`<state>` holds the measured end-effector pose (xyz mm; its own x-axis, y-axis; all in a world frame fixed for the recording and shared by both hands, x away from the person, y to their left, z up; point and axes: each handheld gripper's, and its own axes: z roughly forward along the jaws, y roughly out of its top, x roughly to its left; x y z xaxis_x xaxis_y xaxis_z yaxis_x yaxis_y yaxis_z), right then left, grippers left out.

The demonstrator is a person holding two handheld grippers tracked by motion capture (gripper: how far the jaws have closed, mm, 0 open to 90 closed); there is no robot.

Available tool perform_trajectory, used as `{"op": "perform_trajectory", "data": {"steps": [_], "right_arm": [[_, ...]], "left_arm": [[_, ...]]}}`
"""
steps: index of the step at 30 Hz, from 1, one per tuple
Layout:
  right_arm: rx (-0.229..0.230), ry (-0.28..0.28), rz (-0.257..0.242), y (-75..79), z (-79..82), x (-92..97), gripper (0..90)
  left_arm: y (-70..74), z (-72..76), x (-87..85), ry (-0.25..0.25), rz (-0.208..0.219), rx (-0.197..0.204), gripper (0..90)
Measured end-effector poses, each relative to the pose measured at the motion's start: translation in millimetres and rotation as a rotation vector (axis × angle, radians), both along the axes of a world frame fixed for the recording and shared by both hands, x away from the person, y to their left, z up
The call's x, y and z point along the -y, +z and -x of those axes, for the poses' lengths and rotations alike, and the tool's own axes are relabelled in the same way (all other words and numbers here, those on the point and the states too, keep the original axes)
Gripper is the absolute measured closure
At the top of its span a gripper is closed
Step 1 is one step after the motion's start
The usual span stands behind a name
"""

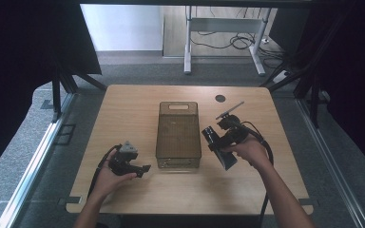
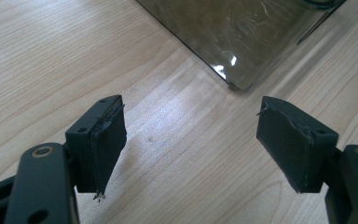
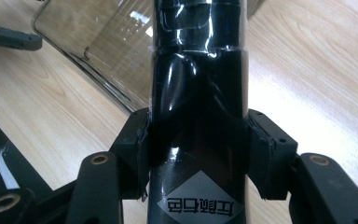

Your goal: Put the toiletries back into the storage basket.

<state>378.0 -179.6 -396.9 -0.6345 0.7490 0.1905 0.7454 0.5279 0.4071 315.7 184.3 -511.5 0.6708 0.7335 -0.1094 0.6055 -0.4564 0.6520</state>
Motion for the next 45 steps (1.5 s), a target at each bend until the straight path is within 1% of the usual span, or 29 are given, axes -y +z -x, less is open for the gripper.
{"op": "perform_trajectory", "data": {"steps": [1,2,9,13,19,23,27,32,36,45], "right_arm": [[0.0,0.0,0.0,0.0,0.0,0.0,46.9],[0.001,0.0,0.0,2.5,-3.6,-5.8,46.9],[0.002,-0.003,-0.02,9.8,-16.2,-20.0,46.9],[-0.008,-0.005,-0.013,10.5,-24.1,-28.3,46.9],[-0.022,-0.017,-0.016,8.7,-35.6,-38.4,46.9],[-0.02,-0.015,-0.014,8.0,-39.6,-43.5,46.9],[-0.03,-0.019,-0.012,8.7,-46.1,-53.7,46.9],[-0.039,-0.032,-0.03,10.5,-52.0,-65.0,47.0],[-0.044,-0.028,-0.028,8.9,-57.7,-75.1,47.0],[-0.075,-0.053,-0.039,2.8,-69.7,-92.5,47.0]], "left_arm": [[0.0,0.0,0.0,0.0,0.0,0.0,24.4],[0.1,-0.1,-0.3,0.001,0.001,0.0,24.4],[-0.4,0.6,2.6,-0.007,-0.005,-0.003,24.4],[-0.1,0.5,2.3,-0.007,-0.003,-0.001,24.4],[0.6,0.2,-0.1,-0.002,0.004,0.002,24.4],[0.4,-0.1,-0.3,-0.002,0.004,0.002,24.4],[0.4,-0.1,0.0,-0.003,0.003,0.001,24.4],[0.4,0.1,0.5,-0.005,0.006,0.001,24.4],[0.7,-0.1,-0.2,-0.005,0.008,0.001,24.4],[0.7,-0.1,0.2,-0.006,0.01,0.001,24.4]]}}
